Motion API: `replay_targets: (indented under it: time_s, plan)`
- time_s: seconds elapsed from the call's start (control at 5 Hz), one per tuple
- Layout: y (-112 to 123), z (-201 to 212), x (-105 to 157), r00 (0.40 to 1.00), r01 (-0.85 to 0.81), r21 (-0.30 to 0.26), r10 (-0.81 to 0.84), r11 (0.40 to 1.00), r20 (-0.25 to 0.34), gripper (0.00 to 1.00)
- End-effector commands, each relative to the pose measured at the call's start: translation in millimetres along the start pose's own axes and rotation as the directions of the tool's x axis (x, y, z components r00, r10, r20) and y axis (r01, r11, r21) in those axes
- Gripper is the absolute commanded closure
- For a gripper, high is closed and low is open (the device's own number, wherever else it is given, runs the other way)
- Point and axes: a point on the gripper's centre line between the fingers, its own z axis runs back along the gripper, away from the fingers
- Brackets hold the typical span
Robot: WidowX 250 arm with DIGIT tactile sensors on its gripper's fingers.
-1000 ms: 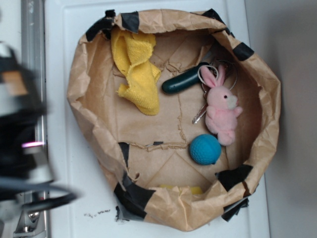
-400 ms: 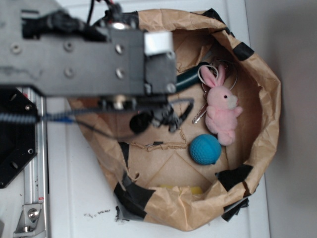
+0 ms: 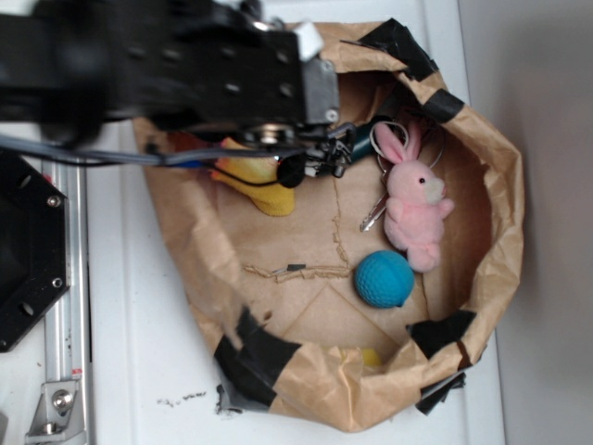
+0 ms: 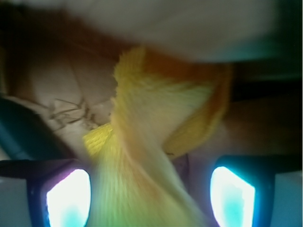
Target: Grab the yellow cloth.
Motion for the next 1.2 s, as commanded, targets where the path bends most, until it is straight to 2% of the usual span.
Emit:
replay_targets:
  time_s: [0.0,0.2,0.4,0.6,0.8,1.0]
  plan:
    - [16.4,-26.4,16.6,0.995,-0.093,0.067,0.096,0.993,-0.029,0.00]
    - [20.6,-22.2,16.1,0.998,-0.063,0.071,0.064,0.995,-0.004,1.00]
    - [19.6,-5.8,15.2,1.000,-0.030,0.045,0.030,0.999,-0.001,1.00]
    - [13.3,26.5,18.0,0.999,0.032,-0.041,-0.032,0.999,0.005,1.00]
    - [-2.8,73.2,13.8,0.975,0.209,-0.111,-0.197,0.972,0.107,1.00]
    - [-16.6,103.6,-2.2,0.892,0.440,-0.117,-0.418,0.891,0.172,1.00]
